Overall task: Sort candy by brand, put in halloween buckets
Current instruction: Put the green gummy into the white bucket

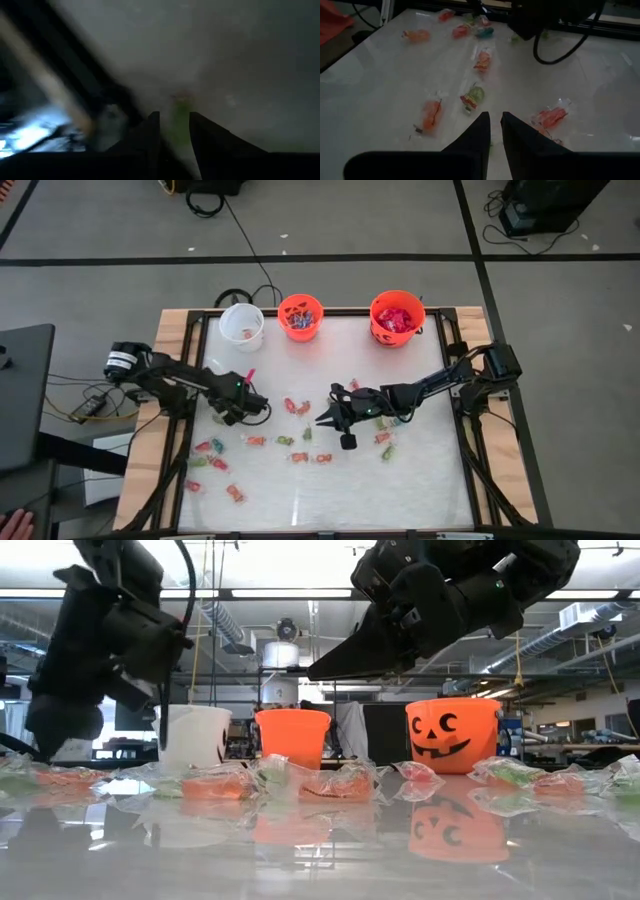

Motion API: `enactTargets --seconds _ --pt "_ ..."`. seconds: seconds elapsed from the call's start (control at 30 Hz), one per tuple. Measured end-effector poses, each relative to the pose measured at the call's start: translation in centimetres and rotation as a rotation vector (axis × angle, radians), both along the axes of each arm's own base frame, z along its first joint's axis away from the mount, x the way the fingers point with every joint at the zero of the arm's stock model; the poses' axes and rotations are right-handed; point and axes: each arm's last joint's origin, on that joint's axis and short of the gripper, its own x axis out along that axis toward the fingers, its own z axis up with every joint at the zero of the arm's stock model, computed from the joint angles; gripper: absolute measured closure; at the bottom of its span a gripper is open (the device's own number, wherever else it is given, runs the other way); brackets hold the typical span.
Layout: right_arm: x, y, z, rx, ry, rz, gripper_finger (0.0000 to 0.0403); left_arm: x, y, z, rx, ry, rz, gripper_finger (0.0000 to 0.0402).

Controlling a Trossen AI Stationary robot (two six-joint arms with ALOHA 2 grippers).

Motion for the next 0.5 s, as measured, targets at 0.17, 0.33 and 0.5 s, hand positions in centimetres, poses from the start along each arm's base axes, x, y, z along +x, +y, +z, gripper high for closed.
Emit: enactTargets --seconds 0.17,0.33,0.5 --pt "0.0 0.0 0.0 0.001 0.002 0.001 0.0341 0.3 0.7 0.4 -0.005 0.039 -0.063 0.0289" --pt "0.0 0.0 0.0 0.003 0.003 0.000 0.0341 0.0 1.2 -0.6 -0.081 0.017 -0.027 0.0289" --pt "0.0 0.0 0.0 0.003 0.003 0.000 0.0341 -0.9 1.6 -1.8 -0.099 0.024 0.018 0.0289"
